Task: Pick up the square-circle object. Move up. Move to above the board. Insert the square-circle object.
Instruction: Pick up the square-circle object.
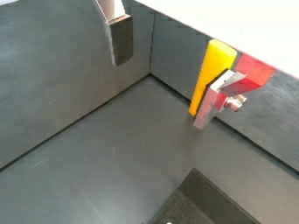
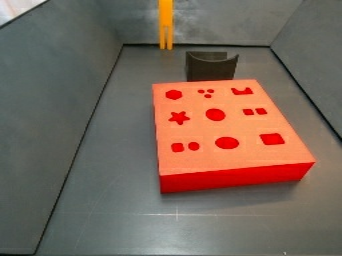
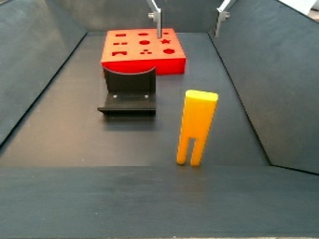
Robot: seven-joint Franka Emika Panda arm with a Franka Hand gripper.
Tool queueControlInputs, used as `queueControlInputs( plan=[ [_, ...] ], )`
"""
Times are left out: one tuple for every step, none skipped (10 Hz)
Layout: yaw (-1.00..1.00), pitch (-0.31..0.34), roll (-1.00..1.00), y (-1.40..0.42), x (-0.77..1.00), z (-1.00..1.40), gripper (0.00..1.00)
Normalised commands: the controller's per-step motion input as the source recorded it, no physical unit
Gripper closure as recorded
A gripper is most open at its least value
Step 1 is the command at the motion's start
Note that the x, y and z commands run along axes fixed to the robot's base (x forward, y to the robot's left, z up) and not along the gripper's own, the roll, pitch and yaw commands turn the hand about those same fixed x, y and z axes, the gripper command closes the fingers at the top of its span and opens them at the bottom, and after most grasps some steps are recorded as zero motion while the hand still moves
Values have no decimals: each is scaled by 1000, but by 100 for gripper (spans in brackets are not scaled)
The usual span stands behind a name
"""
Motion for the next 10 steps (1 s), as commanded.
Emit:
queueControlInputs(
  plan=[
    [-97, -123, 0, 20, -234, 0, 0],
    [0, 10, 74, 0, 0, -69, 0],
    [-431, 90, 119, 197, 0, -26, 0],
    [-686, 123, 20, 266, 40, -166, 0],
    [-746, 140, 20, 209, 74, -197, 0],
    [-717, 109, 0, 249, 57, -154, 0],
    [-631, 84, 0, 326, 0, -83, 0],
    [-497, 74, -9, 451, 0, -69, 0],
    [-366, 43, -54, 529, -31, -43, 0],
    [-160, 0, -113, 606, 0, -177, 0]
  ],
)
